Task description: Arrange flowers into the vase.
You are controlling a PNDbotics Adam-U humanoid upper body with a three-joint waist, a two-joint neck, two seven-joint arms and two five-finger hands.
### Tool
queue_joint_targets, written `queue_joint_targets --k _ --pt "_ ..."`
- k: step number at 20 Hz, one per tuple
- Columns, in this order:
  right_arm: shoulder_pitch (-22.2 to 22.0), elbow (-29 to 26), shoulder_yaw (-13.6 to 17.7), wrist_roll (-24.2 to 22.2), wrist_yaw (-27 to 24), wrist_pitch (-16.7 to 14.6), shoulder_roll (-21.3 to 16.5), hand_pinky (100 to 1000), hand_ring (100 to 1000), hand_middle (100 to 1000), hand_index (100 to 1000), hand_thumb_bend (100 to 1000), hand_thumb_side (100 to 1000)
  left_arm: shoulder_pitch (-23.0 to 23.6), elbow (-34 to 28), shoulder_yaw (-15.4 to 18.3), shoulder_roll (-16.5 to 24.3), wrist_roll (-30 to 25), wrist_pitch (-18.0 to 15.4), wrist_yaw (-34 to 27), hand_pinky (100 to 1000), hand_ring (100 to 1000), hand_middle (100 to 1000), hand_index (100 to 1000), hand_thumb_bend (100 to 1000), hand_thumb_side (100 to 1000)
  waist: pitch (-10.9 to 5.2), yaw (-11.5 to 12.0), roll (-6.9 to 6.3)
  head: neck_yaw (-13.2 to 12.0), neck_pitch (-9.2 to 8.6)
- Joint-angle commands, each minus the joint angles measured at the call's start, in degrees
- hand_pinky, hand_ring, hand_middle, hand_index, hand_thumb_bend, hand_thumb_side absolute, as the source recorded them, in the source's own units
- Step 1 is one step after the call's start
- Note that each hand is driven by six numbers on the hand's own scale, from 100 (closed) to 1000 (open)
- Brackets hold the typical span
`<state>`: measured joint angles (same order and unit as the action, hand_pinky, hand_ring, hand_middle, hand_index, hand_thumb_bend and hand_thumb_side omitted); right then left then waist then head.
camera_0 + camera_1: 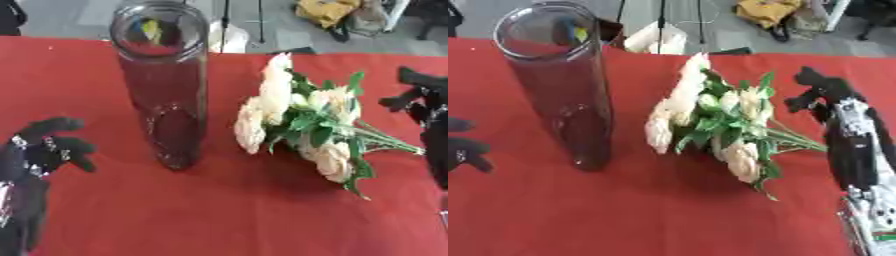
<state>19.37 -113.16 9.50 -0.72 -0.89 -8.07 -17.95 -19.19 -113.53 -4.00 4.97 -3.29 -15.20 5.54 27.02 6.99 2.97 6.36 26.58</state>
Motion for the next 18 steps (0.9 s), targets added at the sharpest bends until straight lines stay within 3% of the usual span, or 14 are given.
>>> queue_joint_targets --k 1,12,18 --pt "0.42 -1.43 0.32 -0.03 0.09 -0.08 -1.07 719 983 442 753 100 961 -0.26 -1.06 -0.44 0.24 -0.05 -0.2 -0.27 455 597 699 805 145 1000 -1.48 -0.01 -0.12 0.04 -0.74" --pt "1.74 -1.43 0.68 0.65 0.95 -0.51 -3.86 725 995 476 779 100 972 -0.13 -1.06 -0.41 0.27 0.01 -0.17 -0.22 456 597 700 806 145 1000 -1.56 -0.16 -0.19 0.48 -0.45" --pt "2.79 1.08 0.77 1.53 6.25 0.62 -7.76 727 1000 476 776 100 956 0.03 -1.06 -0.43 0.33 -0.02 -0.17 -0.29 456 597 700 806 145 1000 -1.87 -0.16 -0.34 1.02 -0.08"
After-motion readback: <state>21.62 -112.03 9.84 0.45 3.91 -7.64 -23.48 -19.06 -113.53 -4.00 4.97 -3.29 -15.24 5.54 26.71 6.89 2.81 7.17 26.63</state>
